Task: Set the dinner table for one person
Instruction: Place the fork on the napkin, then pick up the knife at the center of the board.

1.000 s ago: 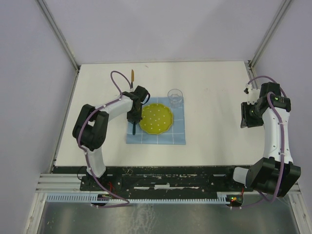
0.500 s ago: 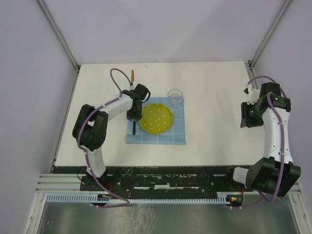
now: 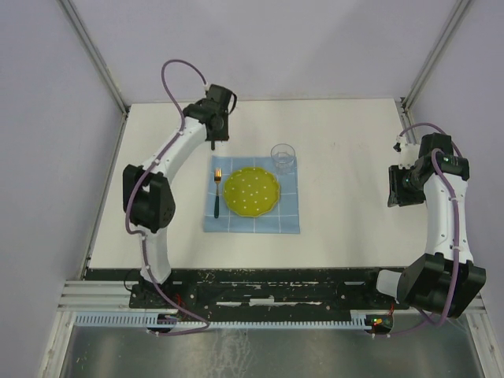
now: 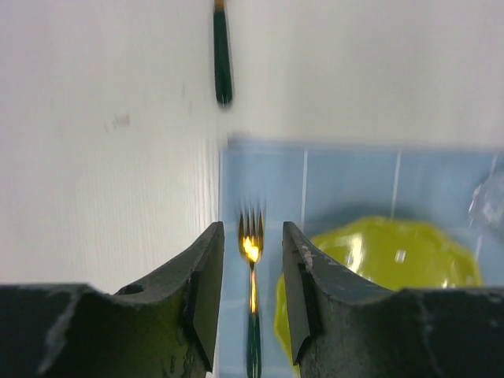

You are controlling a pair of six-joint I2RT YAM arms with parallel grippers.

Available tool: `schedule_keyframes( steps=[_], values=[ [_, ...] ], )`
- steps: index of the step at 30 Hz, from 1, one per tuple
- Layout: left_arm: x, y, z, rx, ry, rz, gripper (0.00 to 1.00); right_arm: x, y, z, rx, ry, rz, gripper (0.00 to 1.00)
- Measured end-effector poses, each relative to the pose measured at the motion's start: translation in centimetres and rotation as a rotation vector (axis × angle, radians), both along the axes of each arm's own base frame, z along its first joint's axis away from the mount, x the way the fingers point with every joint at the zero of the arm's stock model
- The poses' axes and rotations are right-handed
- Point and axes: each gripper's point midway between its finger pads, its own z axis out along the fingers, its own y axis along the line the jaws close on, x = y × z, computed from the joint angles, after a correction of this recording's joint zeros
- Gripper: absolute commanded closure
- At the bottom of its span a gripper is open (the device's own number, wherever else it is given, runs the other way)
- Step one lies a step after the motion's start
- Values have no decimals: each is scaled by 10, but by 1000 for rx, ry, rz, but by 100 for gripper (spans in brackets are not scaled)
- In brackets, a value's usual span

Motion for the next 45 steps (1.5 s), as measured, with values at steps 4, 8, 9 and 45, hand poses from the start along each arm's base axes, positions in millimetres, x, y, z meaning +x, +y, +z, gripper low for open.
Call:
schedule_keyframes(
  steps=[4, 8, 9, 45],
  values=[
    [86, 16, 36, -32, -133, 37, 57, 0, 0, 0, 1, 1, 0, 58],
    [129, 45, 33, -14, -173, 67, 57, -1, 0, 0, 1, 1, 1, 58],
    [134, 51, 27, -1, -165, 66, 57, -1, 0, 0, 1, 0, 0, 58],
    [146, 44, -123, -64, 77, -37, 57, 9, -6, 5, -16, -12, -6, 58]
  ],
)
